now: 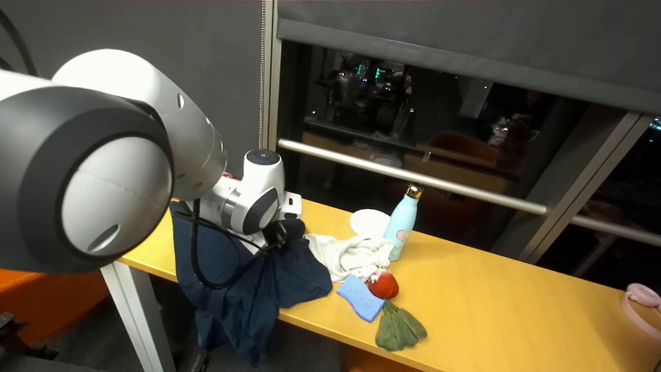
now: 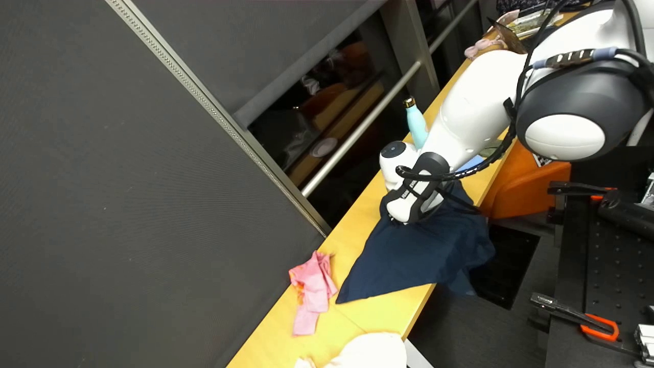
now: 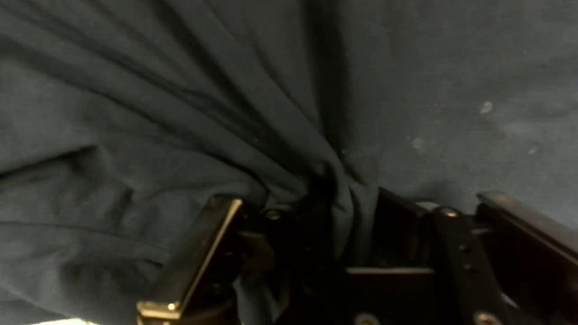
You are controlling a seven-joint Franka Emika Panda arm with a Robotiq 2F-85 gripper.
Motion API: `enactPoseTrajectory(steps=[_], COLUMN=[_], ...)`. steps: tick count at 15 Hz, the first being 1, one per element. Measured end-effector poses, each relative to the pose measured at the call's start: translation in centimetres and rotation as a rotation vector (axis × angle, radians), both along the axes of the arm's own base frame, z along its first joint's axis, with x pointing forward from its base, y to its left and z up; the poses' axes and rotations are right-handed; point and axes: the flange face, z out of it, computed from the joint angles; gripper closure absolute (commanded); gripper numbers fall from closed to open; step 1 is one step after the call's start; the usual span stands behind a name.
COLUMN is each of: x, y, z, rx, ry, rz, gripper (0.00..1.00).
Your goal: Move the blue item to the left then use the white cloth to wipe the table
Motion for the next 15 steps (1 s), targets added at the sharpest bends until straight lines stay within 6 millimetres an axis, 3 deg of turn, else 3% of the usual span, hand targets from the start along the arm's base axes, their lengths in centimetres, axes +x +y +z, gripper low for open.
enactPoseTrajectory(steps=[6, 11, 13, 15], x=[5.0, 7.3, 8.2, 9.1], y=[0.9, 0.9, 1.8, 4.0], z=[7.4, 12.6, 14.8, 17.2], rx=[0.004, 0.005, 0.020, 0.055], ry=[-0.045, -0.093, -0.134, -0.179], rz=[-0.042, -0.061, -0.053, -0.026], gripper=[0.99, 0.99, 0.99, 0.99])
